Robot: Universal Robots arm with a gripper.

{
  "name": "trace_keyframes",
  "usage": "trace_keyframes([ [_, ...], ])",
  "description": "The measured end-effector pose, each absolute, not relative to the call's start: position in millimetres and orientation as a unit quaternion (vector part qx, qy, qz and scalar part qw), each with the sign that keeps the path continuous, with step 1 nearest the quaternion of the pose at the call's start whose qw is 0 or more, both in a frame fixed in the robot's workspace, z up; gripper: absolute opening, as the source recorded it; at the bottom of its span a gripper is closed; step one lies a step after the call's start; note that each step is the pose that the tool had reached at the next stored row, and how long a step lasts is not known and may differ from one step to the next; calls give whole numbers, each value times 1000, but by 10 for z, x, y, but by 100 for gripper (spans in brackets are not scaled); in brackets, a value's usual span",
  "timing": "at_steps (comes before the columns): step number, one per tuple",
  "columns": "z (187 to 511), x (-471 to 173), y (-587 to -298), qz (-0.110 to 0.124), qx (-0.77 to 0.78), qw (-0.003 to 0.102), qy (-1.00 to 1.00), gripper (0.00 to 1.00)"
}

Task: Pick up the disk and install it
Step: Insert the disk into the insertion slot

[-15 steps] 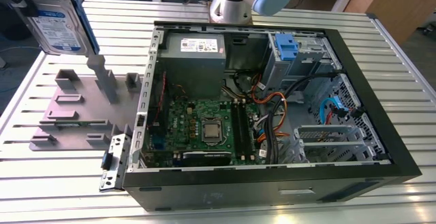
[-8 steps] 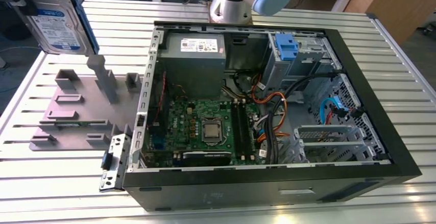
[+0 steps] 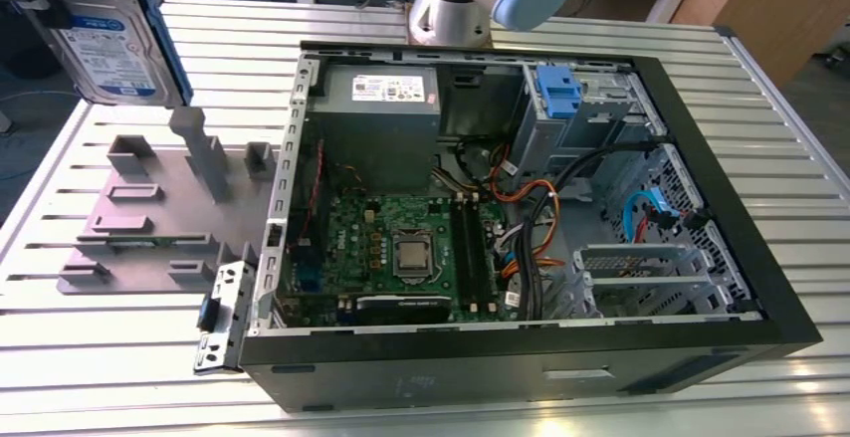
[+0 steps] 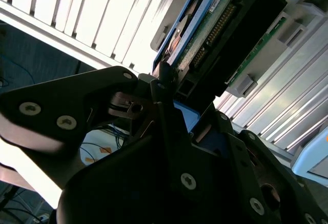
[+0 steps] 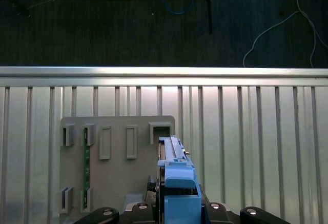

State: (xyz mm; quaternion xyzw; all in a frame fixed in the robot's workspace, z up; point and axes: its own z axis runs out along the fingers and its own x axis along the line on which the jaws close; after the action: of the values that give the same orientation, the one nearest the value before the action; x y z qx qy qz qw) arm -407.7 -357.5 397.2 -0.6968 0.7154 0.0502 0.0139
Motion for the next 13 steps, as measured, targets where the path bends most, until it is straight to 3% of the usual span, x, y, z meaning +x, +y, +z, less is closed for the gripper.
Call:
trace_keyframes([
  [13,4007,-4077,-3575,50,-697,14,715,37],
])
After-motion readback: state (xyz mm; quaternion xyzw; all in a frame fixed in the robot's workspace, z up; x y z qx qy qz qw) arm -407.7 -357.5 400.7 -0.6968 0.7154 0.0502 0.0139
